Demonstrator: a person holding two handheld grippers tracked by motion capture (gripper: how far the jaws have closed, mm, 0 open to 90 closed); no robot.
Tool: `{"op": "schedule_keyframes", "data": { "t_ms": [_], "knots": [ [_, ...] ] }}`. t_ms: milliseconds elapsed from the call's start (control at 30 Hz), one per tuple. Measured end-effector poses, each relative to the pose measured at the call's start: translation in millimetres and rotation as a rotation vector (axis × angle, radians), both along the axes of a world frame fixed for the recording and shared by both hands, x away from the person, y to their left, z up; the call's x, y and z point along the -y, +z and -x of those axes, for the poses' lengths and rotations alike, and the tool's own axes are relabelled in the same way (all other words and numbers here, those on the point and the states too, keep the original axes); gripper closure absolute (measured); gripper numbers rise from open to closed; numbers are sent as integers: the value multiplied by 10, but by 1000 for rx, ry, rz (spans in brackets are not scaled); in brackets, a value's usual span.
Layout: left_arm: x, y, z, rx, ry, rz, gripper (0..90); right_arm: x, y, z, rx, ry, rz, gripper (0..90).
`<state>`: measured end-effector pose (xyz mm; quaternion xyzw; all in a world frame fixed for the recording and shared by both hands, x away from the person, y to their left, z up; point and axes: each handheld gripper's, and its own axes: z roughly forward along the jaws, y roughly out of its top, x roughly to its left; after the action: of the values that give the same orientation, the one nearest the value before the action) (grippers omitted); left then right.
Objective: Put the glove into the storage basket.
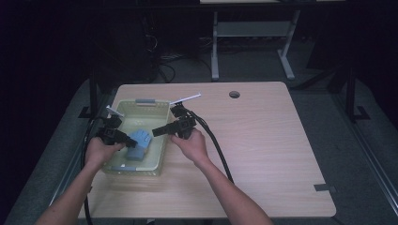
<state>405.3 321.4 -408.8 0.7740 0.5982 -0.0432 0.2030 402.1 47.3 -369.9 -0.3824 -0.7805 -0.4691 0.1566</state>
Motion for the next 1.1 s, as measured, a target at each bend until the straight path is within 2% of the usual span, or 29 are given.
{"op": "schedule_keyframes", "data": {
  "t_ms": [100,167,200,300,333,400,500,567,633,667,833,1100],
  "knots": [
    [16,-46,-13,-17,-17,-14,675,17,10,1,1,-3,3,648],
    [2,-29,-4,-2,-2,20,666,30,19,8,2,-4,5,647],
    [2,-29,-4,-2,-2,20,663,30,19,8,2,-4,5,647],
    [-10,49,20,35,-6,45,654,76,0,6,5,-14,6,648],
    [-10,49,20,35,-6,45,648,76,0,6,5,-14,6,648],
    [-26,95,36,59,14,67,613,94,-5,14,-4,-20,5,645],
    [-61,154,64,90,39,123,590,109,2,34,8,-20,0,637],
    [-91,194,76,100,48,145,573,119,8,40,10,-20,0,623],
    [-111,217,84,110,50,156,566,132,12,40,9,-16,4,617],
    [-120,246,90,127,50,173,554,159,18,42,7,-23,4,608],
    [-133,311,103,159,41,237,509,251,10,18,2,-37,4,597],
    [-79,381,140,203,41,267,468,395,45,12,0,-62,4,581]
  ]
}}
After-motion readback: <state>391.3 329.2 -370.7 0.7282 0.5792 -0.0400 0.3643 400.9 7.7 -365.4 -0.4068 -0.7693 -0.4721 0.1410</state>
